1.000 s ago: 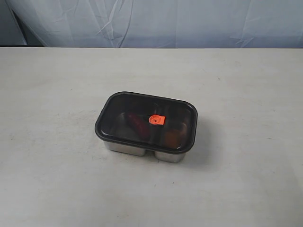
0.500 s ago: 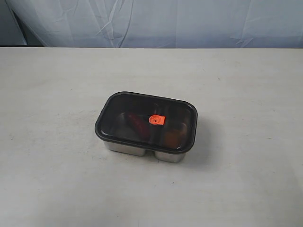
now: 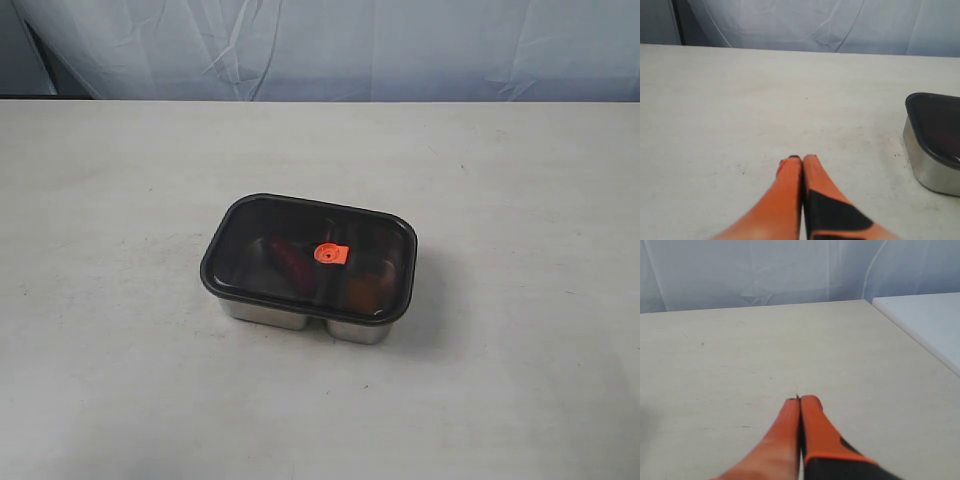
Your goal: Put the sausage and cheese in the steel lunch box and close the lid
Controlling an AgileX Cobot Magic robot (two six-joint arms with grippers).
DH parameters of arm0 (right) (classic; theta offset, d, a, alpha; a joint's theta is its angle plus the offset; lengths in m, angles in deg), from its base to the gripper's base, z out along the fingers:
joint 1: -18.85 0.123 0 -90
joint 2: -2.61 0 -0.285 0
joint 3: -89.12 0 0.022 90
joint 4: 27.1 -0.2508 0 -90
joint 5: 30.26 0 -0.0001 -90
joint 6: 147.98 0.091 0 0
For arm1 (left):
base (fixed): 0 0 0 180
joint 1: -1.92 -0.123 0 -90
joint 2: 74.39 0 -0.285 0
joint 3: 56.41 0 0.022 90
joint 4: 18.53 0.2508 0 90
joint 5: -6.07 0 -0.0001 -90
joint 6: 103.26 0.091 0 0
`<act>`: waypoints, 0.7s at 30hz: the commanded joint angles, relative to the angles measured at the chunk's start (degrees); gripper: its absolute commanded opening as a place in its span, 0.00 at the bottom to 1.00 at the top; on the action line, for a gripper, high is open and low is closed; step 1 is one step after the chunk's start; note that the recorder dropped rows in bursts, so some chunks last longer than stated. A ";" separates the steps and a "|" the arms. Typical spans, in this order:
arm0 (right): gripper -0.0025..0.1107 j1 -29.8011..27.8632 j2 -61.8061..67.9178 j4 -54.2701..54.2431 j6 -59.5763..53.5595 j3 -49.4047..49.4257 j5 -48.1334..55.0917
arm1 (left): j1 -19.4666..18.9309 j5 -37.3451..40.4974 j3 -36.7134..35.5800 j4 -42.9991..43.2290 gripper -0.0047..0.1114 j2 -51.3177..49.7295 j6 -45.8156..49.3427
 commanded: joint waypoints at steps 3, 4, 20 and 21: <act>0.02 -0.33 -0.41 0.19 0.02 0.27 -0.57 | -0.11 -6.47 -0.23 0.67 0.04 0.35 -0.12; 0.02 -0.33 -0.41 0.19 0.02 0.27 -0.57 | -0.11 -6.47 -0.23 1.11 0.04 0.35 -0.12; 0.02 -0.33 -0.41 0.07 0.00 0.27 -0.76 | -0.11 -6.47 -0.23 1.76 0.04 0.35 -0.01; 0.02 -0.33 -0.41 0.07 0.00 0.27 -0.76 | -0.11 -6.47 -0.23 1.76 0.04 0.35 -0.01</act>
